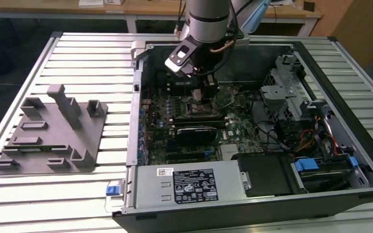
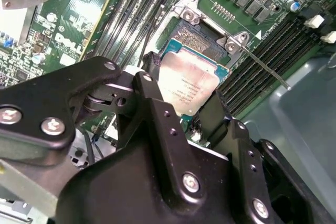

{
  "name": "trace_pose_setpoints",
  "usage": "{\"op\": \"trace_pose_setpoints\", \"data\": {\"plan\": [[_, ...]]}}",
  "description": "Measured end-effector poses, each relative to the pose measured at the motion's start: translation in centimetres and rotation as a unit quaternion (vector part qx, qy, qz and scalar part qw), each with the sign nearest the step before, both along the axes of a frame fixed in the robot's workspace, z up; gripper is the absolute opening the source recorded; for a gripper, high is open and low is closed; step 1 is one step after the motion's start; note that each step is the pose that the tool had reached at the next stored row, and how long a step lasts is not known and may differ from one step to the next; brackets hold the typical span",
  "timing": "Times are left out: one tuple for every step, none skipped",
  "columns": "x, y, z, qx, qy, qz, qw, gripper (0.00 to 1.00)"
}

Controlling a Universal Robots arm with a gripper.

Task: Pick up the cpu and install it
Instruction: 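Place the cpu into insertion slot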

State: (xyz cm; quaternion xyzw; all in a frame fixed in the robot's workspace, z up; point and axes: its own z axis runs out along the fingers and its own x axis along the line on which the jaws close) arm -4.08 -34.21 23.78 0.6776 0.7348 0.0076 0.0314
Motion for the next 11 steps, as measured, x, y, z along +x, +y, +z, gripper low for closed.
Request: {"op": "trace_pose_setpoints", "data": {"plan": [[0.0,0.00,-0.11,0.0000,0.0000,-0.001,1.0000,0.55],[0.0,0.00,-0.21,0.0000,0.0000,-0.003,1.0000,0.55],[0.0,0.00,-0.32,0.0000,0.0000,-0.004,1.0000,0.55],[0.0,0.00,-0.42,0.0000,0.0000,-0.005,1.0000,0.55],[0.0,0.00,-0.53,0.0000,0.0000,-0.006,1.0000,0.55],[0.0,0.00,-0.63,0.0000,0.0000,-0.006,1.0000,0.55],[0.0,0.00,-1.00,0.0000,0.0000,-0.006,1.0000,0.55],[0.0,0.00,-1.12,0.0000,0.0000,-0.007,1.0000,0.55],[0.0,0.00,-1.25,0.0000,0.0000,-0.008,1.0000,0.55],[0.0,0.00,-1.37,0.0000,0.0000,-0.008,1.0000,0.55],[0.0,0.00,-1.49,0.0000,0.0000,-0.009,1.0000,0.55]]}}
